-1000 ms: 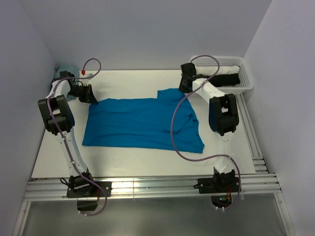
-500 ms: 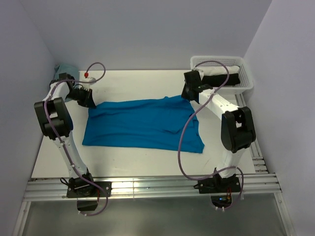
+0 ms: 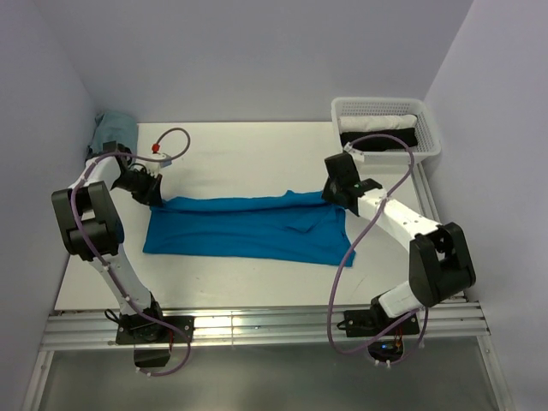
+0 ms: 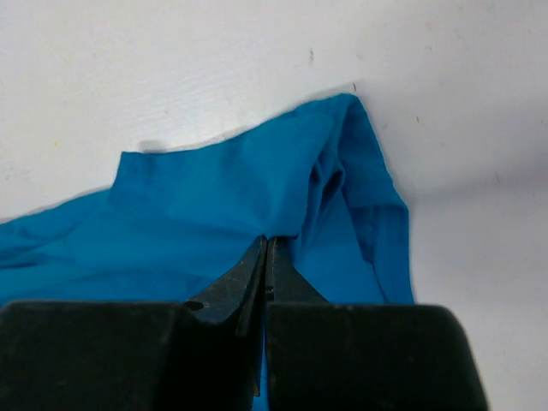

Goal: Roll the t-shirts
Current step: Fold the tshirt

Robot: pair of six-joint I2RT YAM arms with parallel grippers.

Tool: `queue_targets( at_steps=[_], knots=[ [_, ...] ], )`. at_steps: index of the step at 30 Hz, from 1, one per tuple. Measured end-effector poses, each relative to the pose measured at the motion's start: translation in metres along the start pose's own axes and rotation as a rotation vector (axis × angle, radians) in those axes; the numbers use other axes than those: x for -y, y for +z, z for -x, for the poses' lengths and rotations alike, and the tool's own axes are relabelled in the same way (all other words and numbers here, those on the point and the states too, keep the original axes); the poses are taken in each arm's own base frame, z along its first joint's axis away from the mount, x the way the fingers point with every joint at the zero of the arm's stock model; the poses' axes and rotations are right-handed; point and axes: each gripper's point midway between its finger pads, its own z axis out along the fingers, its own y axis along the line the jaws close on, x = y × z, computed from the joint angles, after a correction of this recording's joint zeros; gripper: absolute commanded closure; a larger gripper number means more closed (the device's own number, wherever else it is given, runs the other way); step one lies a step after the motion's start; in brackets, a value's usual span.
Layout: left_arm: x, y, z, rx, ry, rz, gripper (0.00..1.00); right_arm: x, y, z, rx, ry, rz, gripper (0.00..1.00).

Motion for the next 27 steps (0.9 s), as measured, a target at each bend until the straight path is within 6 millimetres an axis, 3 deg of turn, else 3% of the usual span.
queue_targets(
  at_steps=[5, 8, 11, 15, 21, 27],
  knots=[
    [-0.001, 0.003, -0.008, -0.019, 0.006, 0.017, 0.91, 0.014, -0.002, -0.026, -0.035, 0.023, -0.018, 1.0],
    [-0.003, 0.004, -0.011, -0.027, 0.004, 0.026, 0.73, 0.02, 0.001, -0.049, -0.076, 0.021, -0.031, 1.0],
    [-0.006, 0.004, -0.01, -0.023, 0.001, 0.04, 0.66, 0.025, 0.002, -0.069, -0.113, 0.014, -0.042, 1.0],
    [-0.01, 0.002, -0.006, -0.004, -0.003, 0.063, 0.59, 0.028, 0.002, -0.083, -0.134, 0.018, -0.041, 0.88],
    [-0.016, -0.014, 0.012, 0.054, -0.046, 0.077, 0.51, 0.03, -0.008, -0.085, -0.119, 0.037, -0.016, 0.64],
    [-0.034, -0.041, 0.051, 0.139, -0.06, 0.064, 0.47, 0.029, -0.019, -0.077, -0.087, 0.047, 0.009, 0.56]
  ],
)
